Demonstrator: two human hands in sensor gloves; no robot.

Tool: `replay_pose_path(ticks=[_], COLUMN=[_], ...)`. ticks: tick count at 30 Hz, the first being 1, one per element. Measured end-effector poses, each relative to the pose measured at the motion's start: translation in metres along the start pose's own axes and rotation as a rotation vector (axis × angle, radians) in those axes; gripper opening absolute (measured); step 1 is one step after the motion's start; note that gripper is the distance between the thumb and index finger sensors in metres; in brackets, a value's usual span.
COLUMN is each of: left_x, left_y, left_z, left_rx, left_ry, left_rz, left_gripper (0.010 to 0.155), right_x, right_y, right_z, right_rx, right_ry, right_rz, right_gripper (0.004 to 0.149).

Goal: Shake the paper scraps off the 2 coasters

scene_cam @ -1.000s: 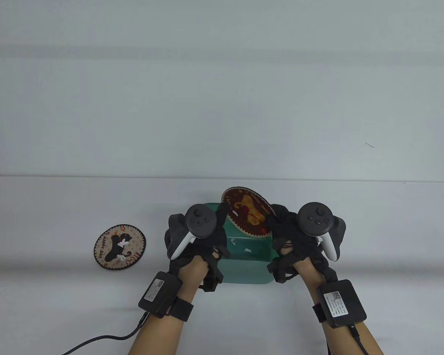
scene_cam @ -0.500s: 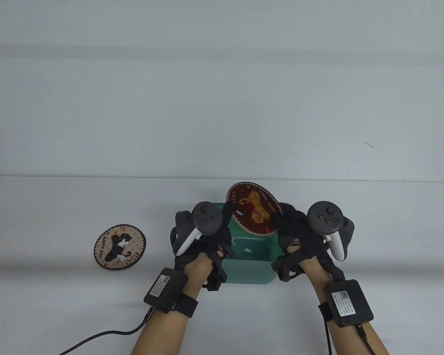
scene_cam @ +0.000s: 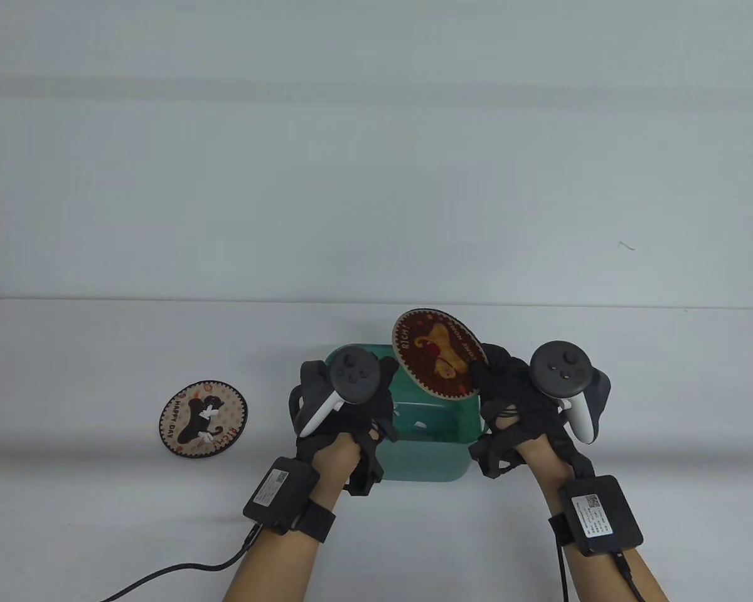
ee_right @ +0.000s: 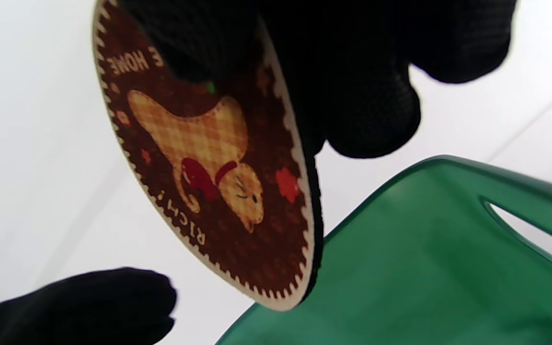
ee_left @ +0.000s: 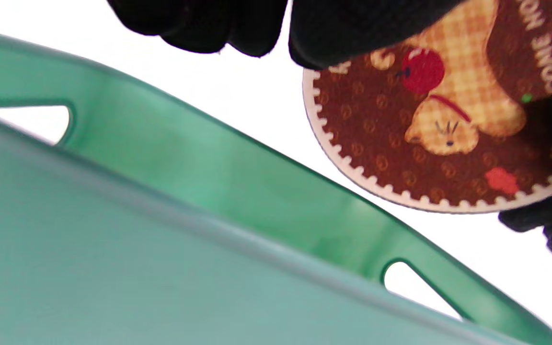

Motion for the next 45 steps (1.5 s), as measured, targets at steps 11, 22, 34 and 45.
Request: replay_pose_path(ticks=[11,22,34,45], left_x=[-0.055,-0.118,-0.125,-0.127], left_y=[0.083,0.129,0.129,0.127], left_z=[-0.036,0.020,0.034,0.039], left_rx=[0.234,0.171,0.099,0.074], left_ry=[0.205,0.349,0.355,0.356], left_rz=[-0.016,-0.154,-0.193,-0.199], left_gripper=[0.055,0.054,0.055,0.055], right_x=[-0.032,-0.107,-0.199,-0.233], right_y=[0.020,0.042,0.036,0.066], right_z=[0.039,0.082,0.048,0.061], right_rx=[-0.156,-0.374,-0.341,-0.345], right_ry=[-0.243,-0.426,-0.287,-0.174], right_rz=[-0.104,-0.356,-0.659,-0.755], right_gripper=[0.046,0.053,0.058,0.056])
Point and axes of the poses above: the tracker on the back of each hand, its own x axis roughly to the thumb side, its own y axis roughly from the fingertips to the wrist, z = x × y, the point moved 2 cm from there along -y, roughly from the wrist to the fingertips, and after that the axes turned 5 degrees about z, right-handed, at the moved point
